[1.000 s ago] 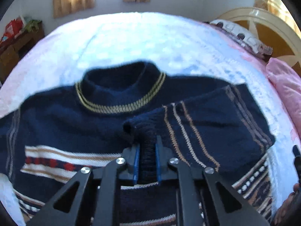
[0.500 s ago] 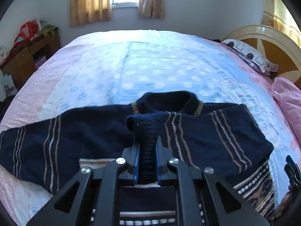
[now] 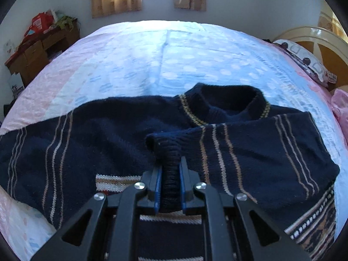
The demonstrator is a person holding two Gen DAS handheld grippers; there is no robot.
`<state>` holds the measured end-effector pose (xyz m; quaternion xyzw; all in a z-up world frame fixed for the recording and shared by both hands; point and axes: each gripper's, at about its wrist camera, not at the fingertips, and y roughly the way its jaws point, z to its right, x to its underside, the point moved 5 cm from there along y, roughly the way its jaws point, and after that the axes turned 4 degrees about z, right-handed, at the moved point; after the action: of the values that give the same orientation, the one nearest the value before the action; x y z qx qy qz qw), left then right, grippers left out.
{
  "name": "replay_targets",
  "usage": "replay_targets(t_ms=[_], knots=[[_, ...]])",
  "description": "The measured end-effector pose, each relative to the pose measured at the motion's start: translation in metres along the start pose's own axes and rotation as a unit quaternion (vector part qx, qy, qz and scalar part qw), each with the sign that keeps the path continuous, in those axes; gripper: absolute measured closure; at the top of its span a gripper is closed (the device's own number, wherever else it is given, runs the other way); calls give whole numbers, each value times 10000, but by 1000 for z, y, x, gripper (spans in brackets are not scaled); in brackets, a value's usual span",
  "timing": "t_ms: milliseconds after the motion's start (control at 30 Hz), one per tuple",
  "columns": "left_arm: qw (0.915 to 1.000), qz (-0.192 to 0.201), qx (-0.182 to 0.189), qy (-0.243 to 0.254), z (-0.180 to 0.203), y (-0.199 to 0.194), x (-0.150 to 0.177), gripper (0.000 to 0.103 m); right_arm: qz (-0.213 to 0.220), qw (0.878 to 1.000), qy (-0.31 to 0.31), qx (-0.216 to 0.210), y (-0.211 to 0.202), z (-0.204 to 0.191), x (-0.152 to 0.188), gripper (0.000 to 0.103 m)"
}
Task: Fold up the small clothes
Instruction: 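Grasp the folded sleeve cuff with the left gripper and straighten it, then lower the cuff onto the sweater body and open the left gripper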
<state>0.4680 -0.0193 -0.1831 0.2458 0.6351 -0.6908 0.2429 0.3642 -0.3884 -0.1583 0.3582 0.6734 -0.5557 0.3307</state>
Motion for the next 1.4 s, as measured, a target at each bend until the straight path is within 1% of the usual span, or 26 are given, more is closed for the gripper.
replay_targets(t_ms=[100,200,267,333,367,433,567,600,667,700,733,800,833,867,900,933,967,1000,1100,1167,1200,1233,1267,1300,1367,1400], knots=[[10000,-3,24,-83,-2,6,4,88,-138,9994,-302,-108,19,-14,-13,35],[10000,52,4,-28,-2,8,10,88,-591,9963,-425,-448,51,-23,-16,35],[10000,84,23,-44,-3,10,11,88,-955,9930,-391,-579,72,-25,-6,36],[9998,100,78,-121,-6,12,10,87,-1300,9882,-406,-703,85,-26,12,40],[9997,103,123,-165,-9,14,9,87,-1497,9847,-440,-775,88,-28,23,40],[9995,119,163,-224,-13,17,6,85,-1447,9836,-862,-638,80,-35,33,40],[9979,164,353,-525,-22,24,2,84,-1783,9751,-1138,-661,72,-46,33,40],[9976,182,368,-561,-23,24,2,81,-1714,9763,-1173,-612,70,-47,26,40],[9971,229,384,-623,-25,22,4,80,-1363,9832,-1046,-611,63,-51,4,40],[9968,243,395,-655,-26,21,4,76,-1278,9849,-959,-664,62,-52,-2,40],[9963,271,383,-717,-28,19,4,70,-1184,9867,-830,-740,64,-55,-10,40],[9955,354,306,-819,-33,15,5,57,-1258,9863,-648,-850,77,-59,-15,40],[9950,404,314,-863,-35,13,5,52,-1351,9856,-650,-784,87,-60,-12,40],[9948,441,209,-897,-38,11,6,47,-1458,9846,-648,-715,95,-59,-7,40],[9948,422,63,-926,-42,11,7,35,-1675,9817,-584,-693,102,-57,3,40],[9945,385,14,-975,-44,12,9,34,-1983,9768,-448,-672,109,-52,18,41],[9943,345,41,-1013,-46,13,9,34,-2014,9761,-360,-732,109,-48,26,41],[9944,328,27,-1009,-46,15,9,34,-1861,9786,-408,-783,100,-47,31,41],[9968,279,-213,-724,-36,18,8,32,-1851,9783,-628,-691,87,-50,35,40],[9975,264,-318,-573,-32,19,8,29,-1843,9785,-586,-715,80,-53,23,41],[9976,267,-346,-534,-31,19,9,27,-1706,9807,-456,-840,76,-54,12,41],[9977,271,-329,-528,-31,19,9,26,-1427,9847,-358,-939,71,-58,-5,41],[9977,267,-302,-540,-31,19,9,25,-1266,9873,-349,-899,71,-59,-14,41],[9977,252,-259,-567,-32,20,9,23,-1114,9904,-369,-737,74,-60,-23,41],[9979,233,-172,-580,-32,20,10,19,-1137,9919,-540,-182,97,-58,-36,41],[9982,220,-139,-548,-31,20,10,14,-1184,9908,-659,57,107,-55,-39,41]])
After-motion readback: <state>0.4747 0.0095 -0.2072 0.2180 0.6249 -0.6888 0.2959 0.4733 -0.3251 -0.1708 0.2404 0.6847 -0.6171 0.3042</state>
